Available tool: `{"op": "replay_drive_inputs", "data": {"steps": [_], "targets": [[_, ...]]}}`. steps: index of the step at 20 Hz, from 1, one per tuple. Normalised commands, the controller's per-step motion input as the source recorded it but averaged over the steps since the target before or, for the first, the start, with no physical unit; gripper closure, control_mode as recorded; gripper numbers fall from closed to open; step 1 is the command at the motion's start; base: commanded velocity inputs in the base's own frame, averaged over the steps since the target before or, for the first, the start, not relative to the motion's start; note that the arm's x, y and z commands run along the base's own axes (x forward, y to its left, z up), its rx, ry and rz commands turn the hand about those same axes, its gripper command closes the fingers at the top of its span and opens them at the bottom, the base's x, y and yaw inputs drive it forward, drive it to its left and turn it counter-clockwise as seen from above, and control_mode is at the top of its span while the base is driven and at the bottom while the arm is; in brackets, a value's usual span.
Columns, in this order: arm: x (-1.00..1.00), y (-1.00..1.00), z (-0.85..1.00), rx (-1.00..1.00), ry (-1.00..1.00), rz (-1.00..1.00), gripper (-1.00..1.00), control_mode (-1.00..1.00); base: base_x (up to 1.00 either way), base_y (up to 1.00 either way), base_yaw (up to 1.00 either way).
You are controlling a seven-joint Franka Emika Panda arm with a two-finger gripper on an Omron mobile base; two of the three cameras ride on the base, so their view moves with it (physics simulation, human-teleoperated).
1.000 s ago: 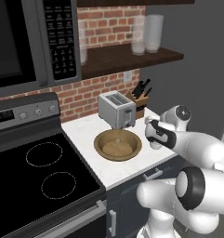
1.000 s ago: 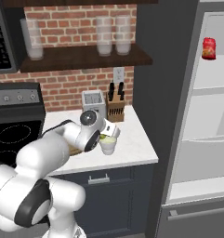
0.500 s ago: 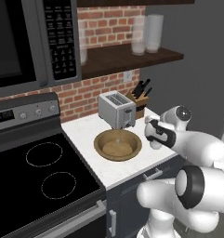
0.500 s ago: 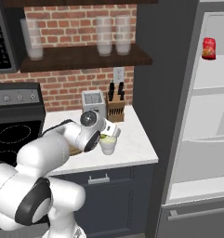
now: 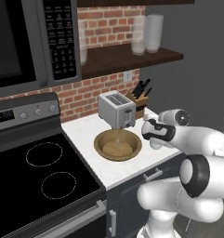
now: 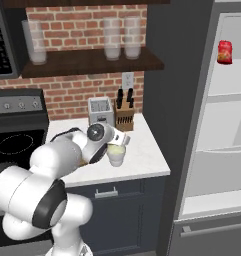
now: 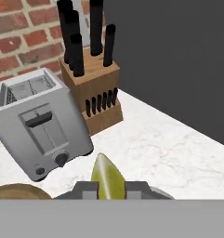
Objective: Grab a lemon wedge from the fridge and one ice cube from the ice bowl, and put them in the glass of lemonade.
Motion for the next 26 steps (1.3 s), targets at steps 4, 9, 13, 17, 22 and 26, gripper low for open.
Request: {"op": "replay_drive_inputs", "data": {"steps": [4, 9, 13, 17, 22, 26], "targets": [[0.0, -0.02, 0.0, 0.0, -0.08, 0.01, 1.0, -1.0, 0.0, 0.0, 0.0], [0.0, -0.21, 0.0, 0.0, 0.0, 0.0, 1.0, -1.0, 0.0, 0.0, 0.0], [0.07, -0.14, 0.0, 0.0, 0.0, 0.0, 1.0, -1.0, 0.0, 0.0, 0.0], [0.02, 0.0, 0.0, 0.0, 0.0, 0.0, 1.0, -1.0, 0.0, 0.0, 0.0], [0.07, 0.0, -0.03, 0.0, 0.0, 0.0, 1.0, -1.0, 0.0, 0.0, 0.0], [0.06, 0.0, -0.01, 0.0, 0.0, 0.0, 1.0, -1.0, 0.0, 0.0, 0.0]]}}
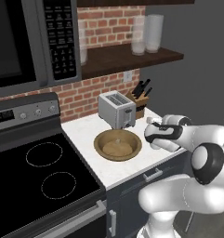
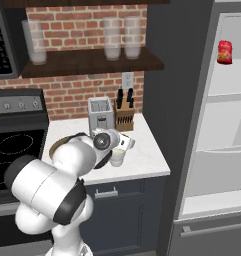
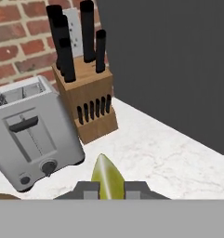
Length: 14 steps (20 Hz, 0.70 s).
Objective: Grab a lemon wedge from the fridge and one ice cube from the ice bowl, and put them in the glass of lemonade.
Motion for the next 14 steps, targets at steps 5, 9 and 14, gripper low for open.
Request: {"op": "replay_drive_inputs", "data": {"steps": [5, 9, 14], "targets": [[0.0, 0.0, -0.09, 0.0, 0.0, 0.0, 1.0, -1.0, 0.0, 0.0, 0.0], [0.0, 0.0, -0.1, 0.0, 0.01, 0.0, 1.0, -1.0, 0.0, 0.0, 0.0], [0.08, 0.0, -0.12, 0.0, 0.02, 0.0, 1.0, -1.0, 0.0, 0.0, 0.0]]}}
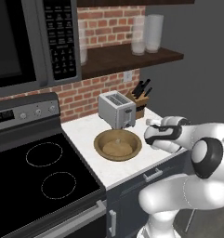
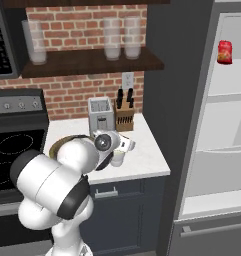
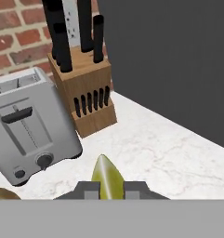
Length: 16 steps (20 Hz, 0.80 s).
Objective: Grab a lemon wedge from the fridge and one ice cube from the ice bowl, and put them in the glass of lemonade.
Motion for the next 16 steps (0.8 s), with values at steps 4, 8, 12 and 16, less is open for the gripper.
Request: {"op": "replay_drive_inputs", "data": {"steps": [4, 8, 12, 16], "targets": [[0.14, 0.01, -0.19, 0.0, 0.03, 0.0, 1.0, -1.0, 0.0, 0.0, 0.0], [0.08, 0.03, -0.21, 0.0, 0.02, 0.0, 1.0, -1.0, 0.0, 0.0, 0.0], [0.02, 0.03, -0.23, 0.0, 0.01, 0.0, 1.0, -1.0, 0.0, 0.0, 0.0], [0.1, 0.0, -0.16, 0.0, 0.0, 0.0, 1.0, -1.0, 0.0, 0.0, 0.0]]}}
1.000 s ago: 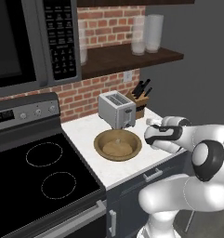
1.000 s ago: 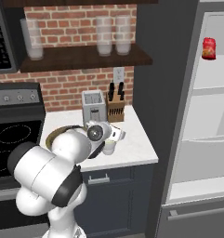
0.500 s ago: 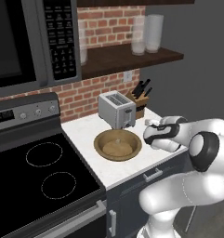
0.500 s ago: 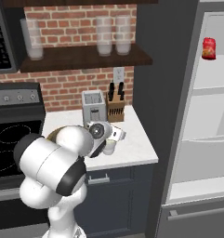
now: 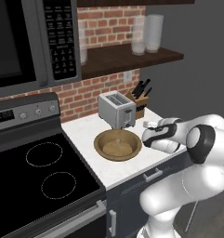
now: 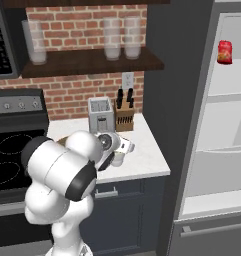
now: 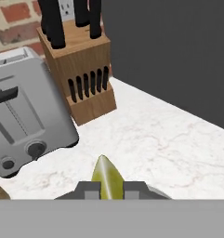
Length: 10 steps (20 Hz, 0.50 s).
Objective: Grab a lemon wedge from the fridge and one ice cube from the ice bowl, and put them in the glass of lemonade.
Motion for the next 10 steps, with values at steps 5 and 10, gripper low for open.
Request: {"op": "replay_drive_inputs", "data": {"steps": [5, 10], "targets": [[0.14, 0.0, -0.07, 0.0, 0.0, 0.0, 1.0, -1.0, 0.0, 0.0, 0.0], [0.02, 0.0, -0.14, 0.0, 0.0, 0.0, 1.0, -1.0, 0.0, 0.0, 0.0]]}}
